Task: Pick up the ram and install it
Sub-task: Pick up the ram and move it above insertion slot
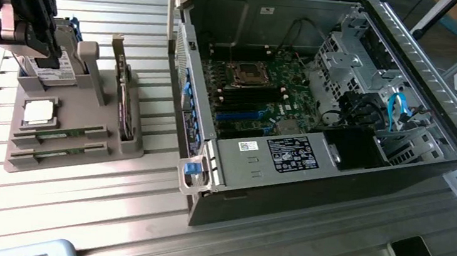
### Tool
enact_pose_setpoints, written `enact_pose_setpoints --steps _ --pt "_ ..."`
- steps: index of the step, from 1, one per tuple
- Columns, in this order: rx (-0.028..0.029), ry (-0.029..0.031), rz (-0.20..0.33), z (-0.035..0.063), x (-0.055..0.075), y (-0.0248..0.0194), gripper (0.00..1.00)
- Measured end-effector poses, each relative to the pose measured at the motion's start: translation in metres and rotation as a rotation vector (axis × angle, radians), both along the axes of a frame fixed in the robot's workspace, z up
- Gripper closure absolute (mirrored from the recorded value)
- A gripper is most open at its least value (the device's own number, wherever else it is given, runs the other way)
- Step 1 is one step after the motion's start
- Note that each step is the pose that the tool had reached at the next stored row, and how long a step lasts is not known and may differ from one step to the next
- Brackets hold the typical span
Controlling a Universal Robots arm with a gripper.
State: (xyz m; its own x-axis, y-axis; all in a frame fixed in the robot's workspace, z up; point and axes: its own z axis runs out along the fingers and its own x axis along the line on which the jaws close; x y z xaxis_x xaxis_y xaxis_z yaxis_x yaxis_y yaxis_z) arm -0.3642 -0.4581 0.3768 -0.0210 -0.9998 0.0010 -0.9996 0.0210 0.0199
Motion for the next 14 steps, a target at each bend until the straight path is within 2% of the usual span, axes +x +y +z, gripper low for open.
enact_pose_setpoints --steps 5,14 --pt "0.0 0.0 0.0 -0.0004 0.0 0.0 0.76" --pt "0.0 0.0 0.0 -0.0127 0.0 -0.0021 0.76"
